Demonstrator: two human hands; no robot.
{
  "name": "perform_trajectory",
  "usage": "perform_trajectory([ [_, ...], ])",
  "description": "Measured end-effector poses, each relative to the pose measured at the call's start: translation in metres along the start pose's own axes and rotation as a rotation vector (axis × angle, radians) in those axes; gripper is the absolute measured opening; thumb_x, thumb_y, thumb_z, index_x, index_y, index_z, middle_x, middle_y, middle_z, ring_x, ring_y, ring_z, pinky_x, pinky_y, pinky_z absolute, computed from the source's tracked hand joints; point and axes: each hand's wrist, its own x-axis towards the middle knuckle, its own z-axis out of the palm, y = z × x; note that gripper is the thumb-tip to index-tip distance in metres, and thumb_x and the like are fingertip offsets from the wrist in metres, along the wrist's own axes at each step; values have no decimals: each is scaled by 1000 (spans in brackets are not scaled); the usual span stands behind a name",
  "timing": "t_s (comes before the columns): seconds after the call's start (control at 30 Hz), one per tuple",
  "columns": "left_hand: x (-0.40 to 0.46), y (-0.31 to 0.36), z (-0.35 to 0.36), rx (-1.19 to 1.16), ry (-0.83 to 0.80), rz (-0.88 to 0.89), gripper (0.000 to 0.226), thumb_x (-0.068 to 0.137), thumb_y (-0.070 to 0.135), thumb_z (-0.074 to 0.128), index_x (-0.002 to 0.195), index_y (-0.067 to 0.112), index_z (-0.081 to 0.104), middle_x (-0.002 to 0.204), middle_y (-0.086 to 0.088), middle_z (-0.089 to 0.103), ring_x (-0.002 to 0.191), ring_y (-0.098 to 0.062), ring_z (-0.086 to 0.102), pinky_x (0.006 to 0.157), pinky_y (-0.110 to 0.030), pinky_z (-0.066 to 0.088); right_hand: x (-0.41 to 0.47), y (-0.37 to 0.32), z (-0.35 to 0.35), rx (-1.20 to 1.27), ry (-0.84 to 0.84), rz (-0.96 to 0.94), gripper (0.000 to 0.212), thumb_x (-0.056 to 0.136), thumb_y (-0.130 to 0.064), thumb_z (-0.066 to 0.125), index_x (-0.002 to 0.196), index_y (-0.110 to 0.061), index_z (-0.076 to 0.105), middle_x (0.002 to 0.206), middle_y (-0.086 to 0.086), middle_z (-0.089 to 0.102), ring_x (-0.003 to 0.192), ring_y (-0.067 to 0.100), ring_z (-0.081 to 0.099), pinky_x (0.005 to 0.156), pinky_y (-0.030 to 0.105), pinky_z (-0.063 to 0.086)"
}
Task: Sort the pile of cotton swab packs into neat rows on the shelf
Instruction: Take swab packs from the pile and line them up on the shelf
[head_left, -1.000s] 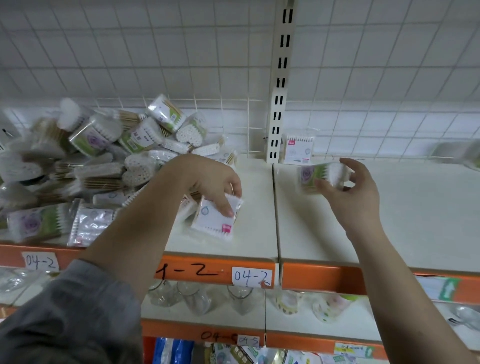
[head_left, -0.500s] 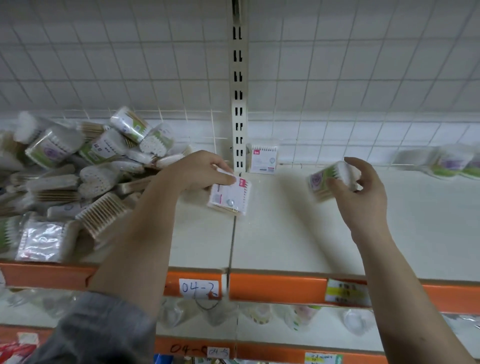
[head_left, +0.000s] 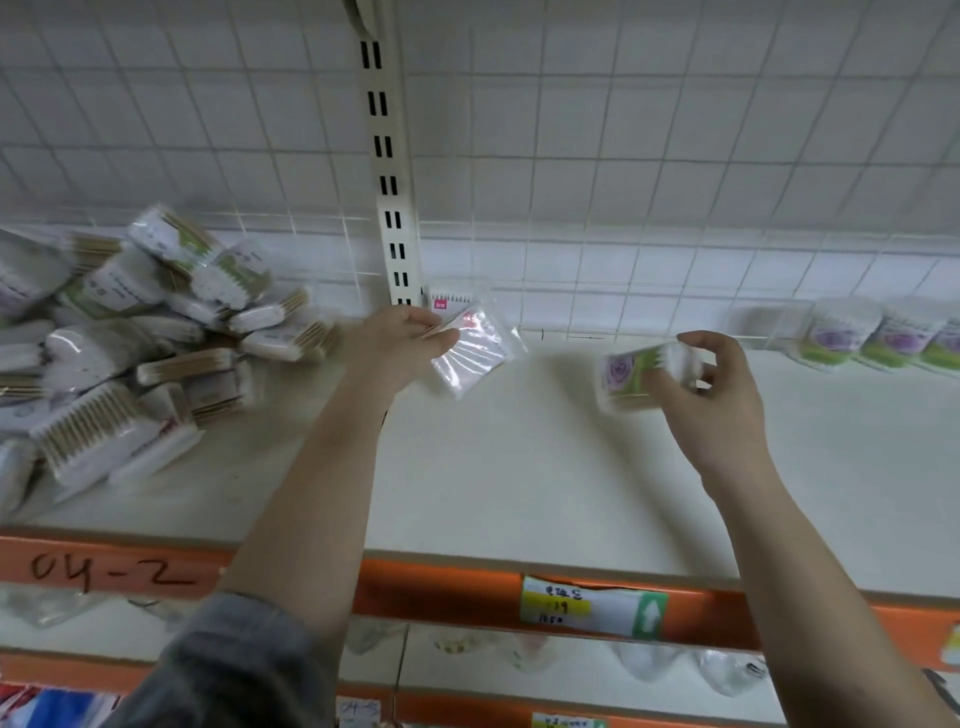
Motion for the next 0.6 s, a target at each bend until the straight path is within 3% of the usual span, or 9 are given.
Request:
perform_trajectory([
  [0.07, 4, 1, 12, -60, -27, -54, 32, 81, 20, 73, 111, 14, 63, 97, 1, 64, 76, -1, 57, 58, -3, 42, 4, 2, -3, -16, -8, 2, 31, 85, -16, 61, 109, -31, 48, 86, -15, 50, 64, 0, 51, 52, 18, 39],
  [0.1, 7, 0, 17, -95, -29, -83, 35, 83, 19, 72, 115, 11, 62, 99, -1, 63, 81, -5, 59, 65, -4, 44, 6, 3, -4, -24, -16, 3, 31, 84, -16, 62, 108, -30, 48, 87, -14, 50, 64, 1, 51, 52, 19, 40],
  [0.17, 12, -5, 27, -195, -32, -152, 40, 84, 15, 70, 120, 4, 59, 107, -9, 63, 95, -17, 62, 82, -21, 50, 10, 3, -4, -46, -37, 4, 31, 84, -16, 62, 108, -30, 48, 87, -12, 51, 66, 4, 52, 54, 22, 40],
  [0.23, 15, -7, 37, -269, -32, -195, 36, 85, 8, 68, 118, -1, 58, 107, -15, 63, 101, -26, 63, 87, -32, 51, 13, 4, -2, -69, -55, 5, 32, 84, -15, 61, 109, -29, 48, 85, -11, 51, 66, 8, 52, 54, 25, 40],
  [0.37, 26, -6, 61, -259, 12, -185, 30, 85, 2, 65, 114, -7, 61, 94, -11, 64, 98, -29, 63, 93, -45, 50, 16, 6, 3, -93, -47, 12, 28, 85, -15, 57, 107, -25, 44, 77, -5, 47, 63, 18, 47, 57, 29, 38],
  [0.47, 35, -7, 81, -288, 52, -216, 35, 85, 4, 65, 118, -7, 57, 109, -15, 62, 104, -28, 61, 95, -45, 49, 18, 8, 6, -101, -28, 45, 26, 86, -16, 56, 108, -22, 42, 77, -5, 46, 62, 16, 45, 56, 30, 36],
  [0.6, 43, -10, 98, -271, 131, -156, 24, 87, 7, 64, 108, -4, 60, 85, -5, 59, 87, -20, 56, 91, -36, 50, 20, 8, 5, -115, 16, 70, 29, 86, -17, 55, 112, -19, 43, 80, -5, 47, 63, 13, 45, 58, 29, 37],
])
